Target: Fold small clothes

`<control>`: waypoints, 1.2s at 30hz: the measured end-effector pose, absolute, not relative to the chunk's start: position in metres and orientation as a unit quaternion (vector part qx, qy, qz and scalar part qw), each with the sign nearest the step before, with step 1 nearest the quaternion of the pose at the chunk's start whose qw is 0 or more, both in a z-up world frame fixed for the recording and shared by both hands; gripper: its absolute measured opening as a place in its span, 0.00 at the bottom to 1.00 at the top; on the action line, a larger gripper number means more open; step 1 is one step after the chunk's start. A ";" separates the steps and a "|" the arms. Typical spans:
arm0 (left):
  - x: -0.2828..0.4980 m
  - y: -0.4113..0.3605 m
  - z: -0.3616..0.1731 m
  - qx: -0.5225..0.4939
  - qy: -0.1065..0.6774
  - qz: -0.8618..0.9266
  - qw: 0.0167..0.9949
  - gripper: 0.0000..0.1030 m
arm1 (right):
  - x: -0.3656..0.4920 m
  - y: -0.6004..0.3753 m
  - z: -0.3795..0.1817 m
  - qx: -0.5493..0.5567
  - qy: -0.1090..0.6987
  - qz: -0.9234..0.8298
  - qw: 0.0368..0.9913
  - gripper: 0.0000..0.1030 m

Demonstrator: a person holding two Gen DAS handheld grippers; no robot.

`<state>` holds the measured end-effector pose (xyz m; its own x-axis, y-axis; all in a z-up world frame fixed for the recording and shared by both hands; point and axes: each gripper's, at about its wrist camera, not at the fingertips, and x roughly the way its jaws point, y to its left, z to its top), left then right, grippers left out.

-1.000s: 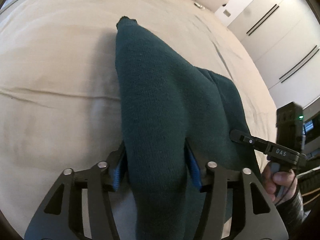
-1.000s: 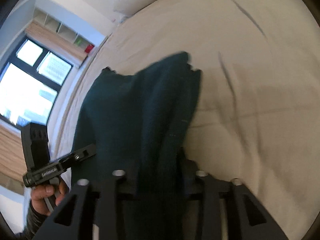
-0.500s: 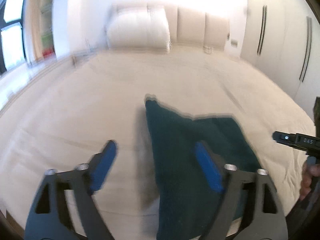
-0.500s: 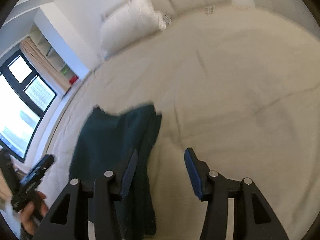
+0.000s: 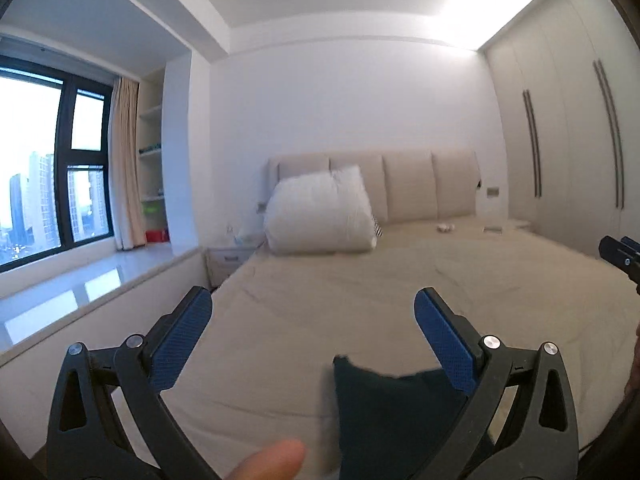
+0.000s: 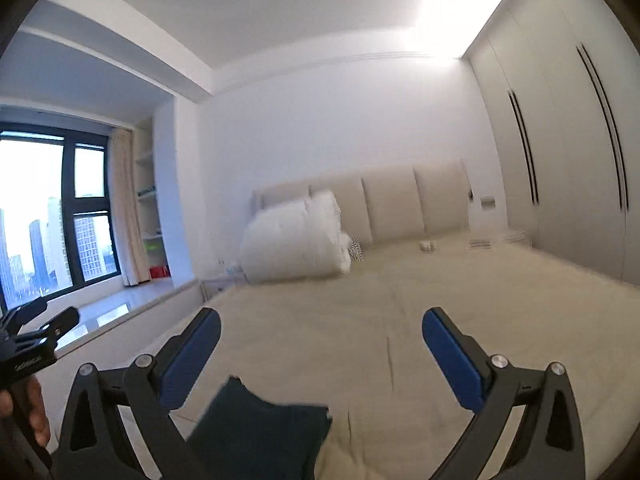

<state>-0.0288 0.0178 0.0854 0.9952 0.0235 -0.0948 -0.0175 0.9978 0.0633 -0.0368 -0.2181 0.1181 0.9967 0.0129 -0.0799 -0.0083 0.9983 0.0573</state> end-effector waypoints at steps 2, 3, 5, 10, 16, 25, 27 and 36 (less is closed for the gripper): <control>-0.033 0.021 0.100 0.027 0.040 0.009 0.999 1.00 | -0.049 -0.208 0.129 0.010 0.017 0.002 1.000 1.00; -0.038 0.021 0.101 0.028 0.038 0.009 0.999 1.00 | -0.053 -0.206 0.131 0.007 0.017 0.001 1.000 1.00; -0.041 0.019 0.097 0.025 0.045 0.008 0.999 1.00 | -0.048 -0.200 0.127 0.010 0.045 0.008 0.999 1.00; -0.020 0.013 0.056 0.017 0.147 -0.003 0.989 1.00 | -0.017 -0.194 0.077 0.027 0.166 -0.011 0.986 1.00; 0.035 0.006 -0.027 0.012 0.333 0.021 0.943 1.00 | 0.008 -0.193 0.017 0.030 0.283 -0.041 0.958 1.00; 0.051 0.011 -0.096 -0.023 0.433 0.008 0.901 1.00 | 0.010 -0.206 -0.043 0.060 0.394 -0.060 0.915 1.00; 0.062 0.011 -0.102 -0.022 0.437 0.007 0.899 1.00 | 0.008 -0.206 -0.048 0.057 0.400 -0.063 0.913 1.00; 0.076 0.011 -0.109 -0.012 0.444 0.005 0.896 1.00 | 0.011 -0.196 -0.055 0.036 0.412 -0.049 0.909 1.00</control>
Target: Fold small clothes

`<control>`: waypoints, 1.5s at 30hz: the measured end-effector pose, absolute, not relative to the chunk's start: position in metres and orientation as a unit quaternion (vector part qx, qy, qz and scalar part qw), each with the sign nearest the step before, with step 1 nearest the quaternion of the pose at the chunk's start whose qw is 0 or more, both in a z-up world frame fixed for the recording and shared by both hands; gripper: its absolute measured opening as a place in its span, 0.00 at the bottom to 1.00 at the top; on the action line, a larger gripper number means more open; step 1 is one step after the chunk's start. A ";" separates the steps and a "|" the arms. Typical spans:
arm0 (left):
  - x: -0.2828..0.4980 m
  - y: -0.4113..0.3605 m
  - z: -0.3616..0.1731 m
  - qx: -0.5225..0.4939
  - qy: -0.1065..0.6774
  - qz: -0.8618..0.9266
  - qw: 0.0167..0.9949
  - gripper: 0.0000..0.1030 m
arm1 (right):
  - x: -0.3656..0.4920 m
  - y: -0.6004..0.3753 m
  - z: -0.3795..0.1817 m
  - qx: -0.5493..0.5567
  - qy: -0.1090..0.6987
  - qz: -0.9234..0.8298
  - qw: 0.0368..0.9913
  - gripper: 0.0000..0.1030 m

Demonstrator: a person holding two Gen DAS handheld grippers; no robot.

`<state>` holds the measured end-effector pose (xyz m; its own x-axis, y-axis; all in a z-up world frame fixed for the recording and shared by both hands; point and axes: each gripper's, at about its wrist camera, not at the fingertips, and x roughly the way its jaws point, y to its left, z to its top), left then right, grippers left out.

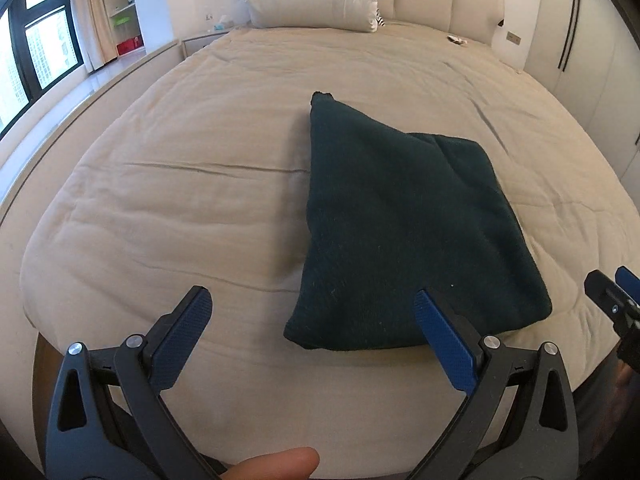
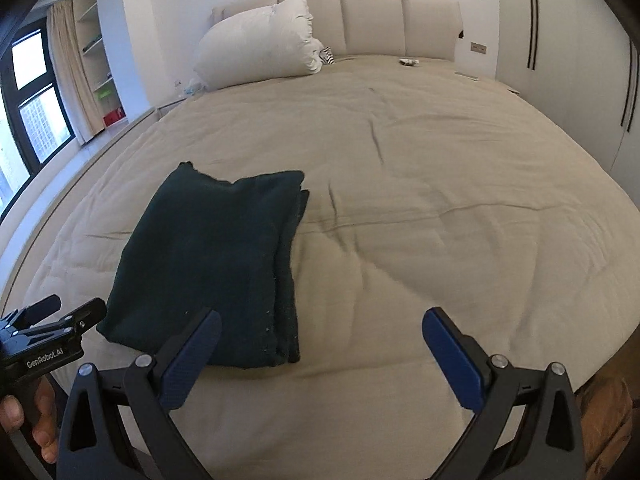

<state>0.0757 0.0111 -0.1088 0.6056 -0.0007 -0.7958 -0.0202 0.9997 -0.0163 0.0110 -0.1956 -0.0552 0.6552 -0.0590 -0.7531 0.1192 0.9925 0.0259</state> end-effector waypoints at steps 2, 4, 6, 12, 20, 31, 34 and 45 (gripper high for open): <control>0.077 0.013 -0.107 -0.012 0.445 0.006 0.895 1.00 | 0.012 -0.195 -0.057 0.036 0.415 -0.046 0.908 1.00; 0.080 0.014 -0.108 -0.011 0.446 0.006 0.895 1.00 | 0.012 -0.194 -0.058 0.035 0.417 -0.045 0.907 1.00; 0.081 0.014 -0.109 -0.009 0.447 0.007 0.895 1.00 | 0.012 -0.194 -0.059 0.035 0.419 -0.044 0.906 1.00; 0.080 0.012 -0.108 -0.007 0.446 0.007 0.895 1.00 | 0.011 -0.193 -0.059 0.034 0.420 -0.043 0.906 1.00; 0.084 0.012 -0.109 -0.007 0.446 0.008 0.895 1.00 | 0.013 -0.195 -0.059 0.033 0.421 -0.040 0.905 1.00; 0.084 0.012 -0.109 -0.007 0.445 0.008 0.895 1.00 | 0.012 -0.194 -0.059 0.034 0.421 -0.041 0.905 1.00; 0.084 0.012 -0.109 -0.007 0.445 0.008 0.895 1.00 | 0.012 -0.194 -0.059 0.034 0.422 -0.041 0.905 1.00; 0.085 0.011 -0.111 -0.008 0.446 0.010 0.895 1.00 | 0.011 -0.193 -0.059 0.034 0.422 -0.040 0.905 1.00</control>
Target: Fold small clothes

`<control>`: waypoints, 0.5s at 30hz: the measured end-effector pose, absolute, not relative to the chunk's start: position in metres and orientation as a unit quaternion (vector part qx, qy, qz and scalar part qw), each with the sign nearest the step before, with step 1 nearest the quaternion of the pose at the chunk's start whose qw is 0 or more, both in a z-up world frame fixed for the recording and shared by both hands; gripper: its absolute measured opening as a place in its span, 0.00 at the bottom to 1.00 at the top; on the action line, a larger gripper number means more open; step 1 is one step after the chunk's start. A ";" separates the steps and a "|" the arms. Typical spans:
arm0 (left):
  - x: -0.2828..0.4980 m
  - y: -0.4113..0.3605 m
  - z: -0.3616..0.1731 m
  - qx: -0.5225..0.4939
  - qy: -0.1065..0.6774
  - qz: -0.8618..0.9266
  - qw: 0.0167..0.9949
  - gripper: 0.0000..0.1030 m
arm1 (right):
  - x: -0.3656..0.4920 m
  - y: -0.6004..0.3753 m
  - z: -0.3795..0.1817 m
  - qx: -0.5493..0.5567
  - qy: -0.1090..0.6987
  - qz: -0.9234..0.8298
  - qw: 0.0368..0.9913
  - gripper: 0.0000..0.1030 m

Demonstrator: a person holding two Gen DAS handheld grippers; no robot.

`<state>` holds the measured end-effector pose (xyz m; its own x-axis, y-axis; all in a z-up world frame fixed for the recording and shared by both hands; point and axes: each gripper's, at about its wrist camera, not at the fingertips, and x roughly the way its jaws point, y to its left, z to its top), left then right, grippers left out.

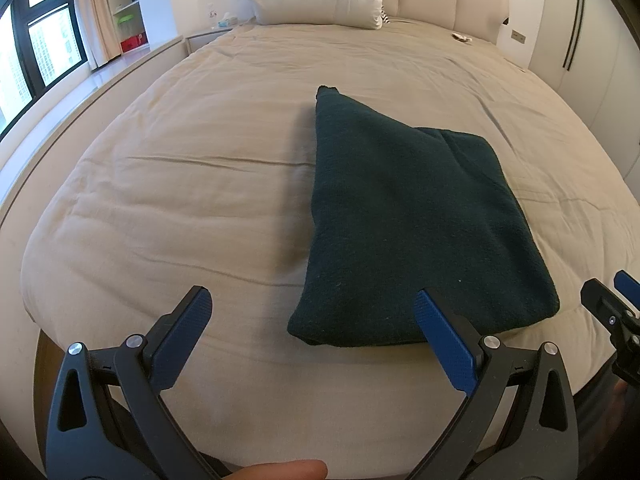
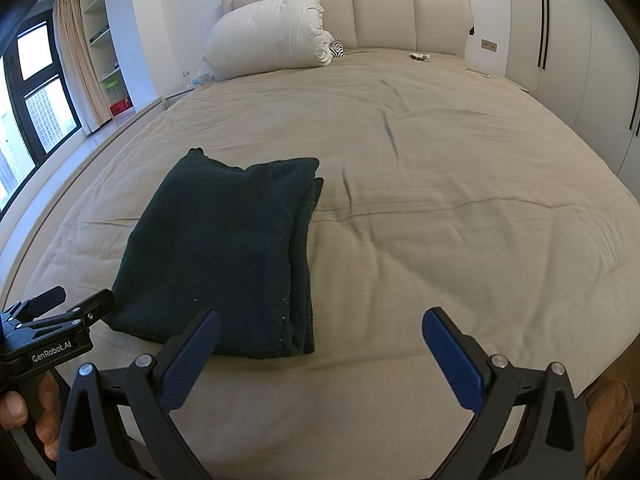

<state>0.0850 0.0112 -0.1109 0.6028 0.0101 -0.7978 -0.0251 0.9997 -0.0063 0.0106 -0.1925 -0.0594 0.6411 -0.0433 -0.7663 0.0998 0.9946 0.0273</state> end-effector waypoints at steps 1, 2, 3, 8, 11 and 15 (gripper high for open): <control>0.085 0.011 -0.111 -0.008 0.445 0.009 0.895 1.00 | 0.010 -0.192 -0.059 0.033 0.422 -0.040 0.905 1.00; 0.086 0.011 -0.111 -0.008 0.445 0.009 0.895 1.00 | 0.011 -0.192 -0.059 0.033 0.422 -0.040 0.905 1.00; 0.085 0.011 -0.111 -0.008 0.445 0.009 0.895 1.00 | 0.011 -0.192 -0.059 0.033 0.422 -0.040 0.905 1.00; 0.085 0.011 -0.111 -0.009 0.445 0.009 0.896 1.00 | 0.011 -0.192 -0.059 0.034 0.422 -0.039 0.905 1.00; 0.086 0.010 -0.111 -0.009 0.445 0.010 0.896 1.00 | 0.010 -0.192 -0.059 0.034 0.422 -0.039 0.905 1.00; 0.085 0.009 -0.111 -0.009 0.445 0.010 0.896 1.00 | 0.010 -0.189 -0.058 0.032 0.421 -0.038 0.906 1.00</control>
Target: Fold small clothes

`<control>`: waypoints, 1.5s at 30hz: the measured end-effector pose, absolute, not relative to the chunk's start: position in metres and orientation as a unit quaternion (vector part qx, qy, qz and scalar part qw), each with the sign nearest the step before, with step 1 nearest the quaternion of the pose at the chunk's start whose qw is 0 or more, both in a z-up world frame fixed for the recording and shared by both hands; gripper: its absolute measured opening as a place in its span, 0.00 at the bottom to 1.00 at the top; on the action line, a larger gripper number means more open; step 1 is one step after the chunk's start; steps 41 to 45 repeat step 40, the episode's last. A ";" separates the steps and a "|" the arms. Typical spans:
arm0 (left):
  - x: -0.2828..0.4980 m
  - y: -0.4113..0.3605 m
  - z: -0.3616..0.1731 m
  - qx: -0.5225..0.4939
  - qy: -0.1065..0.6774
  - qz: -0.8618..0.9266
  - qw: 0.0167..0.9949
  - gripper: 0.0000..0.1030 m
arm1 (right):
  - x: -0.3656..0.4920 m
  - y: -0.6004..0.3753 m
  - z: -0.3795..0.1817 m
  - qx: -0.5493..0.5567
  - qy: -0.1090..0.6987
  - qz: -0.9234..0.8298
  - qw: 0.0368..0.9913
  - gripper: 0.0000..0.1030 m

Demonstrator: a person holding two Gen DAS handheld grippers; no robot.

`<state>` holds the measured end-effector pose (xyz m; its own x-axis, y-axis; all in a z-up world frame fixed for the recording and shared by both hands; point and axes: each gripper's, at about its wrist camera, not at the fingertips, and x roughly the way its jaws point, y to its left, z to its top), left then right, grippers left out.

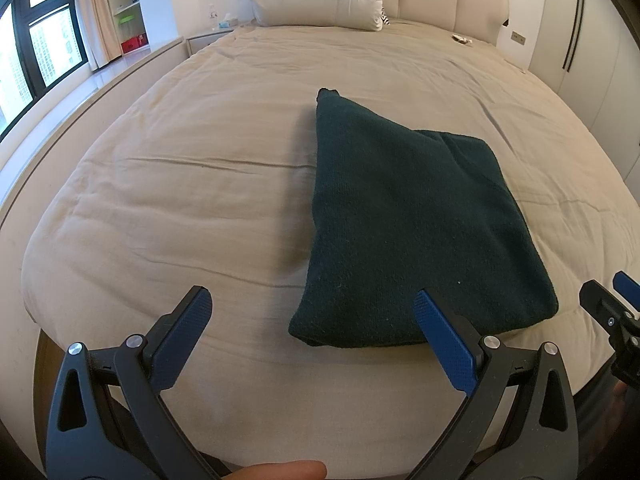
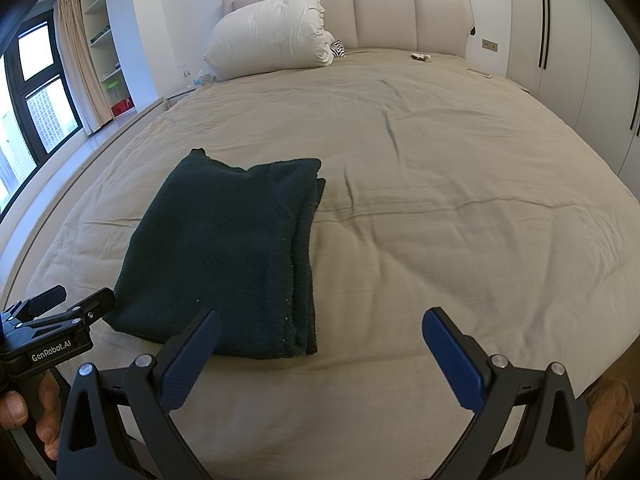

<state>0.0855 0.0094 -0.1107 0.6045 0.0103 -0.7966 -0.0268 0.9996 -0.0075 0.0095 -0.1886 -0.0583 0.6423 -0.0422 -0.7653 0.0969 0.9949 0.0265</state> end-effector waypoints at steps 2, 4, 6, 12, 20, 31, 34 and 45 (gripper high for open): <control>0.086 0.010 -0.111 -0.009 0.445 0.010 0.895 1.00 | 0.010 -0.189 -0.058 0.033 0.421 -0.038 0.905 1.00; 0.086 0.010 -0.111 -0.009 0.445 0.010 0.896 1.00 | 0.010 -0.188 -0.058 0.033 0.422 -0.039 0.905 1.00; 0.086 0.010 -0.111 -0.010 0.445 0.010 0.896 1.00 | 0.009 -0.188 -0.058 0.033 0.421 -0.038 0.906 1.00; 0.086 0.009 -0.110 -0.011 0.445 0.010 0.895 1.00 | 0.010 -0.188 -0.059 0.033 0.422 -0.039 0.905 1.00; 0.085 0.008 -0.109 -0.012 0.446 0.011 0.895 1.00 | 0.009 -0.184 -0.058 0.033 0.423 -0.038 0.905 1.00; 0.085 0.006 -0.109 -0.013 0.448 0.011 0.894 1.00 | 0.008 -0.181 -0.058 0.036 0.424 -0.038 0.904 1.00; 0.084 0.005 -0.110 -0.013 0.448 0.011 0.894 1.00 | 0.008 -0.181 -0.058 0.036 0.424 -0.037 0.904 1.00; 0.081 0.005 -0.111 -0.013 0.444 0.013 0.896 1.00 | 0.006 -0.177 -0.059 0.039 0.425 -0.037 0.904 1.00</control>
